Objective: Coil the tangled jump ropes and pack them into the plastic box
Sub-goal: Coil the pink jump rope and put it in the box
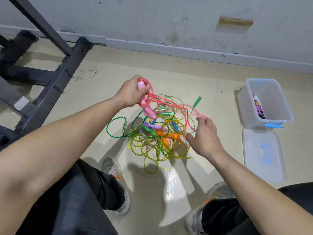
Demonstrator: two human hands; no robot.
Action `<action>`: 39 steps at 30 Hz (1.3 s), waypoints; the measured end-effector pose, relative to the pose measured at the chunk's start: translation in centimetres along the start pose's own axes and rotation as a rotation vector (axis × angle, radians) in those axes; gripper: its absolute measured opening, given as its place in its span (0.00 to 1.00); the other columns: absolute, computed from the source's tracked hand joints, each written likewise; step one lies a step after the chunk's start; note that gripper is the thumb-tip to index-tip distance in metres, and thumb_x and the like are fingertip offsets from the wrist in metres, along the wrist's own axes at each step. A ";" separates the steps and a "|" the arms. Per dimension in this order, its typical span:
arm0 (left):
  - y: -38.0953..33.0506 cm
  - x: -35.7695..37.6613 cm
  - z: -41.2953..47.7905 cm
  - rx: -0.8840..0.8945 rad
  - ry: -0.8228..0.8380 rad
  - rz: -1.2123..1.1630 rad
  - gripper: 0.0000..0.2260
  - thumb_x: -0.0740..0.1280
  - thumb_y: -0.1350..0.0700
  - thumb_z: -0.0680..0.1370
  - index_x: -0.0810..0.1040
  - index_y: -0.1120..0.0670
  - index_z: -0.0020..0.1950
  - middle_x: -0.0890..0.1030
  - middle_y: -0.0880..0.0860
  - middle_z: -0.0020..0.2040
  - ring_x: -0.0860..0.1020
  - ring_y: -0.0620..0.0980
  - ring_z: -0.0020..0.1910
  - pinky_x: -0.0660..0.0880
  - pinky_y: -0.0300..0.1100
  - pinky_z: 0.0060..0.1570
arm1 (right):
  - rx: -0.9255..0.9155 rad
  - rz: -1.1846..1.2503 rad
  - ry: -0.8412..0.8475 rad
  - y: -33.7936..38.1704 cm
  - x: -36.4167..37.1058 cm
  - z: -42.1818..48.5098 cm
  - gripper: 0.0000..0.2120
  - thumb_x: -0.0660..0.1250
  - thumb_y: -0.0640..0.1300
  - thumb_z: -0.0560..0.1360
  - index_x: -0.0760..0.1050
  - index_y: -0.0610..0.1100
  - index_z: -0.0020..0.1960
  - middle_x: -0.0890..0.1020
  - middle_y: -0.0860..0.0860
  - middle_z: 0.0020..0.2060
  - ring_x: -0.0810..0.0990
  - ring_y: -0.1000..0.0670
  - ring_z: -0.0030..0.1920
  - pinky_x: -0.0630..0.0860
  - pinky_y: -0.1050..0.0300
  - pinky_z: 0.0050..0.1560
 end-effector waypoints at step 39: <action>4.3 -1.3 -2.1 -0.284 -0.105 -0.191 0.11 0.69 0.47 0.76 0.81 0.53 0.51 0.85 0.57 0.50 0.82 0.56 0.52 0.77 0.46 0.54 | 0.041 -0.087 0.280 -1.9 -0.8 1.0 0.19 0.61 0.55 0.80 0.78 0.43 0.40 0.82 0.39 0.46 0.80 0.41 0.49 0.71 0.53 0.45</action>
Point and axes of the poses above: each hand's wrist, its own z-axis towards the middle knuckle, its own x-axis out of the palm, y = z × x, the point moved 7 cm from there along z, towards the middle knuckle
